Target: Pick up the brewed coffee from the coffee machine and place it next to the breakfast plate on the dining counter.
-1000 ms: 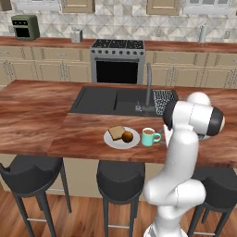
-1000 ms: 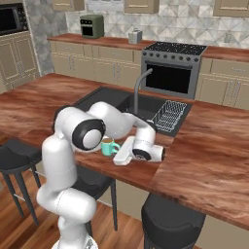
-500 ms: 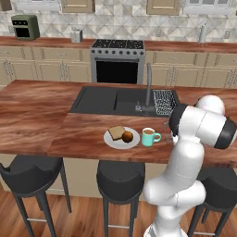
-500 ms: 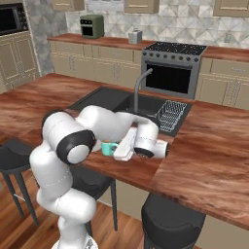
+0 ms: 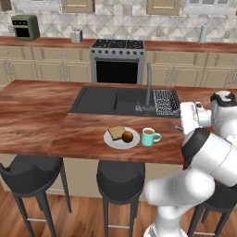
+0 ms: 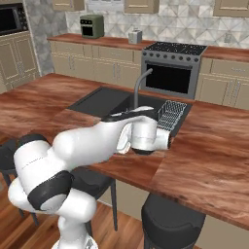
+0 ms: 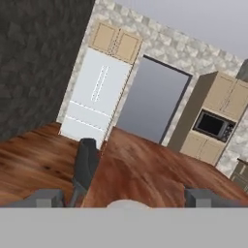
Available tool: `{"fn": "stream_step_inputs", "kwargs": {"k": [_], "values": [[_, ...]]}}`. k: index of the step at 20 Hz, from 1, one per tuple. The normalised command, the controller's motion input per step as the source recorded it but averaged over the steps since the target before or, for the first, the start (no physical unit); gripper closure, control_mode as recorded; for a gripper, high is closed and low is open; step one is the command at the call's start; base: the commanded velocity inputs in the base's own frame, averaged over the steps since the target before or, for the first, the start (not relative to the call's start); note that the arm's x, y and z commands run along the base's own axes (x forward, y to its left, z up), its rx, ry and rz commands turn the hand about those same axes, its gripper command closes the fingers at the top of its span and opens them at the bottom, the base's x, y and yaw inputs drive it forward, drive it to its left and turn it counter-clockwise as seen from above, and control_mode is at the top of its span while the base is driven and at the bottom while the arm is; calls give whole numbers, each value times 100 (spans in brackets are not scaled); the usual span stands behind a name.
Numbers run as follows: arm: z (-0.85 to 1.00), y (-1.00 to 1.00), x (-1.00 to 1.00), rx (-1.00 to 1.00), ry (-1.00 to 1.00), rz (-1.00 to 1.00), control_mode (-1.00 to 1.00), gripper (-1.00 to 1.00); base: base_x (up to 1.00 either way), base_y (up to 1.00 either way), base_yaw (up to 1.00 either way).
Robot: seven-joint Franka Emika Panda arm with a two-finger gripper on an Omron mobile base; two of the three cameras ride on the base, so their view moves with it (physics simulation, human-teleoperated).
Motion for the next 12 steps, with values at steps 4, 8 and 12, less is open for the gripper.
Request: {"fn": "stream_step_inputs", "kwargs": {"k": [4, 8, 12], "values": [[77, 30, -78, -9, -2, -4, -100, -100, 0, 0, 0], [53, 52, -92, -12, 0, -8, -100, -100, 0, 0, 0], [54, 47, -80, -14, 0, -8, -100, -100, 0, 0, 0]]}}
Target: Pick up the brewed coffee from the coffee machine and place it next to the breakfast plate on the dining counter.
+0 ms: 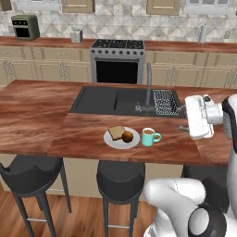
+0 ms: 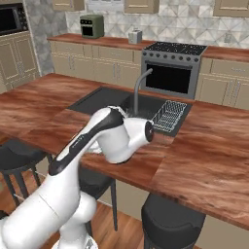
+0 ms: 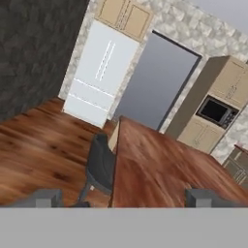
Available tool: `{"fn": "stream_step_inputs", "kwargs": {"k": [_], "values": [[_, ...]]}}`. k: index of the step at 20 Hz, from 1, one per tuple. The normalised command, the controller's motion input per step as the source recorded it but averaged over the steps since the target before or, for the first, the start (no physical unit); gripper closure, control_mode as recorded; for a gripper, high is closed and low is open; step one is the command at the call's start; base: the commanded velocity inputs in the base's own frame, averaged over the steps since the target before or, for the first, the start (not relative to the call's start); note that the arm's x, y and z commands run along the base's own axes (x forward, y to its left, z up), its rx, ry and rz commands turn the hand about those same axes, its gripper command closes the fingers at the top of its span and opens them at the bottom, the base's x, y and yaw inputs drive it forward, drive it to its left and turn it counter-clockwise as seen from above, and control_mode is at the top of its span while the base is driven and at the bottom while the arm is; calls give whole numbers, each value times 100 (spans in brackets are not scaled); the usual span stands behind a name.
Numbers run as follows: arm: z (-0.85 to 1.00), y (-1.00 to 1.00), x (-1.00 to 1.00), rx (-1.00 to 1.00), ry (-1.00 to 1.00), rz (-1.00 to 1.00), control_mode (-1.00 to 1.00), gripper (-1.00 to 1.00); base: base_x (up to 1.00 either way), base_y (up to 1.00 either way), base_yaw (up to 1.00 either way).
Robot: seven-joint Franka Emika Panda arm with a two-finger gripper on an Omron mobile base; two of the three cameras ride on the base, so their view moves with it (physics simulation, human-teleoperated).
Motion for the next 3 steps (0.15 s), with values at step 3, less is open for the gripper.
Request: {"fn": "stream_step_inputs", "kwargs": {"k": [3], "values": [[61, 52, -71, -16, 0, -9, -100, -100, 0, 0, 0]]}}
